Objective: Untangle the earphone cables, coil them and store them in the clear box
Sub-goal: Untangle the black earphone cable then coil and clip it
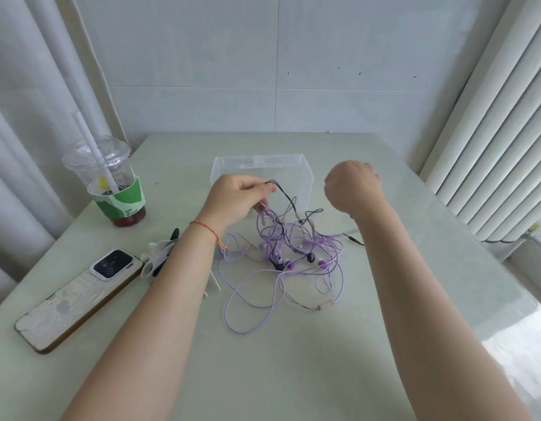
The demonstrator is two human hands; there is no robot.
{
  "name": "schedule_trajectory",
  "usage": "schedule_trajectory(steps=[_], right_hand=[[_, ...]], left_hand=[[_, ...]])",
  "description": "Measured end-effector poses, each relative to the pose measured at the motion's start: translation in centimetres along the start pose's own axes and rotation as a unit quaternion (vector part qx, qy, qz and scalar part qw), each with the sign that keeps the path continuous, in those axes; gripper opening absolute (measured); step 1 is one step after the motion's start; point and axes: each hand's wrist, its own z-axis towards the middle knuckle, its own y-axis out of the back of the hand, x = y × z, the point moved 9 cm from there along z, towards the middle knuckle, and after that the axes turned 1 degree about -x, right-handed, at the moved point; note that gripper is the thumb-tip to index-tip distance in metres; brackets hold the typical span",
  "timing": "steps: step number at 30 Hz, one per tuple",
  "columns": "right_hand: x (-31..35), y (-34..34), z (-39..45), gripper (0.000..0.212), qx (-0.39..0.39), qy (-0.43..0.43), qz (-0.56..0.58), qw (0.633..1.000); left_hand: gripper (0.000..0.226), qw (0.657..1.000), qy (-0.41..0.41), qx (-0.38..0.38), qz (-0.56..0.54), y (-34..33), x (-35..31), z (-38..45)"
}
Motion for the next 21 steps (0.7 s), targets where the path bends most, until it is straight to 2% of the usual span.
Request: schedule_trajectory(steps=[3,6,9,11,14,16,18,21], right_hand=[[3.0,2.1,-0.8,0.032,-0.057,0.08,0.157,0.983],[5.5,0.7,-2.0,0.024,0.065,0.108,0.329,0.936],[6.7,-1.2,-2.9,0.028,0.137,0.154,0.278,0.938],[6.4,-1.5,-2.7,0.026,0.137,0.152,0.257,0.944],[5.6,-1.6,-2.2,0.013,0.143,0.136,0.235,0.952],[5.3,-1.4,-2.1,0.014,0.142,0.133,0.245,0.95],[5.3,-1.0,-1.8,0.015,0.111,0.122,0.275,0.947],[4.9,0.8,-1.1,0.014,-0.007,0.099,0.336,0.937]], left_hand=[[0.014,0.999,0.011,0.021,0.046,-0.9,0.6,0.0],[0.015,0.999,0.007,0.026,0.029,-1.1,0.3,-0.1],[0.02,1.0,-0.001,0.026,0.018,-1.3,-0.5,-0.3],[0.018,1.0,0.001,0.009,0.018,-1.1,-0.5,-0.3],[0.009,0.999,0.0,-0.036,0.005,-0.2,0.0,0.1],[0.02,0.999,-0.012,-0.043,0.018,0.1,0.2,0.3],[0.029,0.998,-0.027,-0.023,0.05,-0.4,0.2,0.3],[0.024,0.994,-0.018,0.038,0.096,-1.7,0.7,0.2]])
